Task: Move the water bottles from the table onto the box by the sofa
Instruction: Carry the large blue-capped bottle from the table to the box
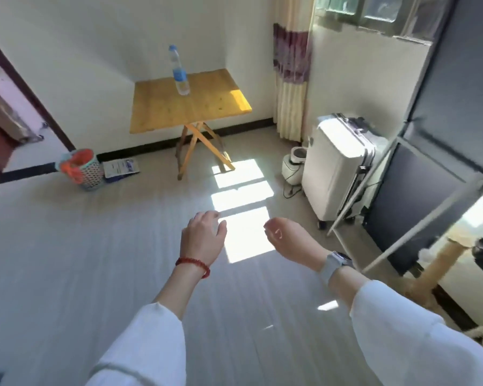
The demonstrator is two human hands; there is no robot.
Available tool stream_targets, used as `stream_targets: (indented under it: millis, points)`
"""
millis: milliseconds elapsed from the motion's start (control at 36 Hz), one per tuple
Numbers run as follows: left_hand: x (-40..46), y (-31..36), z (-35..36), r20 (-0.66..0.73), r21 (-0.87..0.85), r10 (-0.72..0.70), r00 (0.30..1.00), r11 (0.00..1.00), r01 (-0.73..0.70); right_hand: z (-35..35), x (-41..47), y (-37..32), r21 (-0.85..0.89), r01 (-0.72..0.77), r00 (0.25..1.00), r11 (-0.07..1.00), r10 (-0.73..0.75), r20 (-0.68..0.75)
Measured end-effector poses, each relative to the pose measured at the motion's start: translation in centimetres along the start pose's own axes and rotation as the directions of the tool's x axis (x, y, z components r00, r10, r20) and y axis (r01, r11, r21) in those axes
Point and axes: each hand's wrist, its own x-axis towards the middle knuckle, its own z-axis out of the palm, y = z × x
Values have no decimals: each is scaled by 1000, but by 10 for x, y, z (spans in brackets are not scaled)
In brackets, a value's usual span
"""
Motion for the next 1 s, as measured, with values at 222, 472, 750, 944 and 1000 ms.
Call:
stream_targets:
  millis: [222,472,750,944,1000]
  points:
    - [160,-117,-32,-118,-28,-190,975,982,188,40,209,-63,-21,169,980,985,-166,106]
    - [397,-201,-95,-233,-16,-150,961,988,151,42,456,-156,21,195,980,981,-195,35]
    - [626,-265,-88,-212,-50,-111,971,993,102,57,686,-172,55,156,988,986,-155,-6]
    - [804,-307,-77,-137,-47,-117,984,993,112,60,875,-175,121,86,996,989,-84,-22]
    - [858,-317,-80,-125,-55,-120,985,992,114,59,929,-178,127,53,998,990,-48,-39]
